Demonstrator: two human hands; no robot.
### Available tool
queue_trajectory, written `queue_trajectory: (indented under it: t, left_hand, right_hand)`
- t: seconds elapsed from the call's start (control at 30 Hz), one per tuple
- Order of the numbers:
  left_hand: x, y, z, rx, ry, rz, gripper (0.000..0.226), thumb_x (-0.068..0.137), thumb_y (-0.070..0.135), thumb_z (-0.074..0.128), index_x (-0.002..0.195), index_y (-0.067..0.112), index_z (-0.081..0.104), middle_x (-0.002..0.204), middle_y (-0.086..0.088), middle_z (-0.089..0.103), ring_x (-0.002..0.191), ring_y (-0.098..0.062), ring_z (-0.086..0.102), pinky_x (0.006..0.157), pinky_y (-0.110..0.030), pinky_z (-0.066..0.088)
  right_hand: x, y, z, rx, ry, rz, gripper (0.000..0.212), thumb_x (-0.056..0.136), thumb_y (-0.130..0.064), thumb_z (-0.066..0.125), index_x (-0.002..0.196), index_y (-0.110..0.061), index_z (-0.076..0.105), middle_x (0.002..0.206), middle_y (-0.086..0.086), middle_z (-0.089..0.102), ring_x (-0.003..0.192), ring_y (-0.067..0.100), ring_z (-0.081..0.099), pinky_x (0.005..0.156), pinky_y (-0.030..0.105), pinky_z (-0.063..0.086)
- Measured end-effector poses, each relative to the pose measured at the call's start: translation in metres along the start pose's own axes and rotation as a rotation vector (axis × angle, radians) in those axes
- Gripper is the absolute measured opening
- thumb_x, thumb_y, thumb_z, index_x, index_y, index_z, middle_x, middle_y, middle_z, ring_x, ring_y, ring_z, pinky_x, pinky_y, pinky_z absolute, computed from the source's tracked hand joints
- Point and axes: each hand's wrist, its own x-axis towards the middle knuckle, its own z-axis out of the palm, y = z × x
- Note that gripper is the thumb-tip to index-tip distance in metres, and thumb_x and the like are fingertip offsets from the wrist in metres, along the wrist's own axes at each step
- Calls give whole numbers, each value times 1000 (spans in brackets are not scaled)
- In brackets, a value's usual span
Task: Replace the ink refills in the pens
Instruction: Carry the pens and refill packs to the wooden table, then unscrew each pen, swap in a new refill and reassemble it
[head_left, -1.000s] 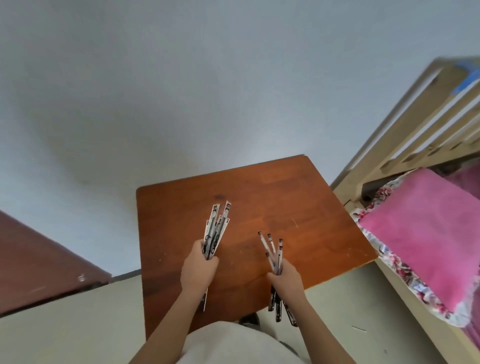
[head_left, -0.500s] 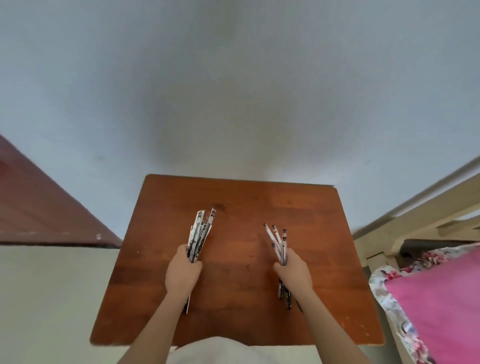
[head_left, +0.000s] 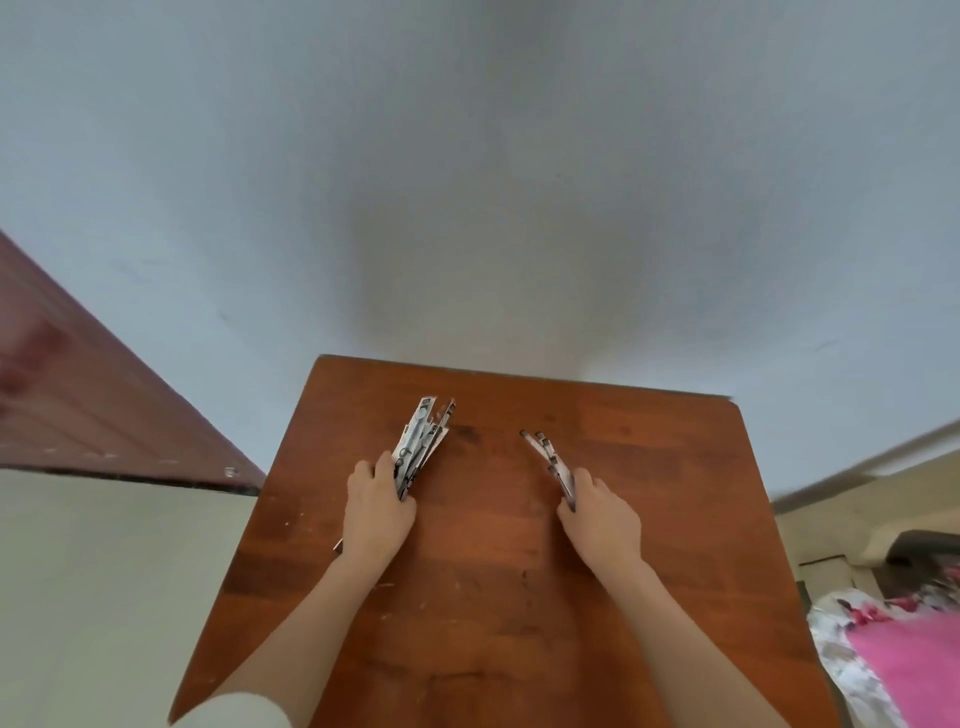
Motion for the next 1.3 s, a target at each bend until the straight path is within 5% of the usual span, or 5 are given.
queue_trajectory:
  t: [0.2,0.53,0.87,1.13,1.3]
  left_hand:
    - [6,-9,22,324,98,185,63,67,25,73,121,2,50,115,-22,55,103,-40,52,76,-47,49]
    - [4,-19,55,497,257,330,67,78,49,29,117,0,56,118,-24,58,103,-40,58,78,-46,50]
    - [6,-15,55,564,411,415,59,89,49,33,135,13,26,136,-11,36,113,-31,42,87,-37,37]
    - [-12,-14,58,573,543,691,41,72,34,32,74,9,65,87,-12,67,78,-30,62,62,-36,51]
    - [-27,-4,73,464,371,983,40,74,35,34,87,17,68,100,-4,68,90,-21,64,70,-32,55]
  right_hand:
    - [9,7,25,-179,259,-124,35,59,-28,83,81,-6,66,64,9,58,49,24,55,32,24,35]
    - [7,20,47,-345,301,-61,77,90,-59,12,107,-4,64,96,17,66,81,35,63,62,40,50]
    - [-3,18,43,-300,312,-96,67,89,-63,25,138,-17,28,138,8,42,125,29,39,97,41,34]
    - [-15,22,44,-180,263,-107,69,90,-60,30,143,-17,22,144,11,35,132,30,31,103,45,30]
    - [-17,61,7,166,226,-102,60,89,-51,46,137,-16,38,141,8,43,129,27,40,105,40,35]
